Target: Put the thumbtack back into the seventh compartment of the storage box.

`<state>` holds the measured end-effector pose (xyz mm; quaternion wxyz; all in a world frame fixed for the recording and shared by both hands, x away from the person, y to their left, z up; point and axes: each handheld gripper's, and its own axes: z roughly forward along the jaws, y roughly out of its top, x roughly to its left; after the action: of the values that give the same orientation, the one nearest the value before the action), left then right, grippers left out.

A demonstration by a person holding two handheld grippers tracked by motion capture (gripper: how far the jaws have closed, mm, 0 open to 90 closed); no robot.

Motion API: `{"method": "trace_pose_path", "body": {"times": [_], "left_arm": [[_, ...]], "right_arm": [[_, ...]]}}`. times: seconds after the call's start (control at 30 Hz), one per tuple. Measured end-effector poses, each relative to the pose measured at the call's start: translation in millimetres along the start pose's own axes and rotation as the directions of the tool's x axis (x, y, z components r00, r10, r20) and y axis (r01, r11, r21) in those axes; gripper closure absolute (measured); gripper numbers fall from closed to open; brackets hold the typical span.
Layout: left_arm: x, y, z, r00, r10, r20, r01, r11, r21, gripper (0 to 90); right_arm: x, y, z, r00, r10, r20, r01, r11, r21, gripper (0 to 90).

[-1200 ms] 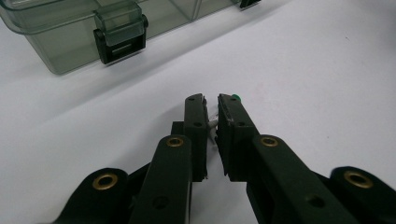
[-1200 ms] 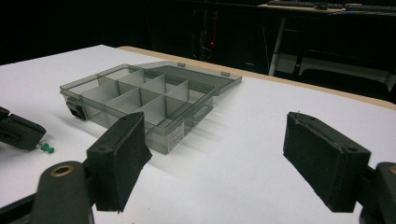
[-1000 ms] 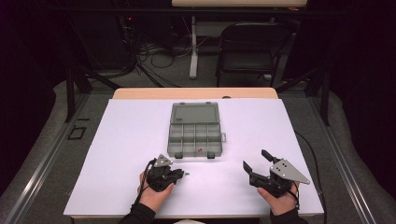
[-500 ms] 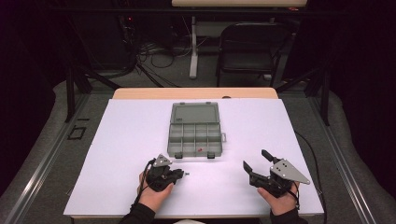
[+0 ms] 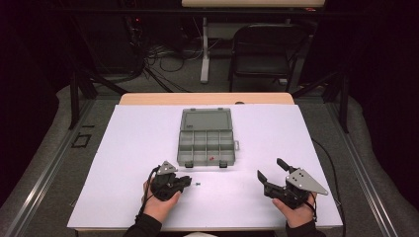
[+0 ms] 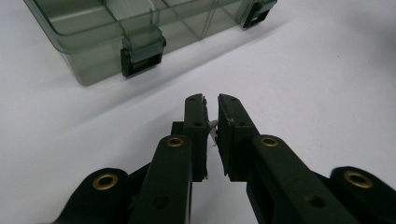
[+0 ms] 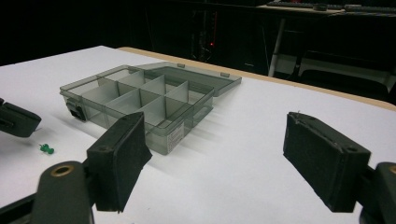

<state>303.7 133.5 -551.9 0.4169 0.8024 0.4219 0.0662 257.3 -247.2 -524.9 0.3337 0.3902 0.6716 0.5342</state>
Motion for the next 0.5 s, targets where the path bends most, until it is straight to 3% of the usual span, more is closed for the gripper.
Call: {"method": "trace_pose_path", "body": {"times": [0.5], "left_arm": [[-3.0,27.2,-23.0,0.9998,0.014,0.012,-0.013,0.995,-0.099,82.9]], "right_arm": [[0.4,-0.2,0.1,1.0,0.001,0.003,-0.001,1.0,-0.004,20.8]]}}
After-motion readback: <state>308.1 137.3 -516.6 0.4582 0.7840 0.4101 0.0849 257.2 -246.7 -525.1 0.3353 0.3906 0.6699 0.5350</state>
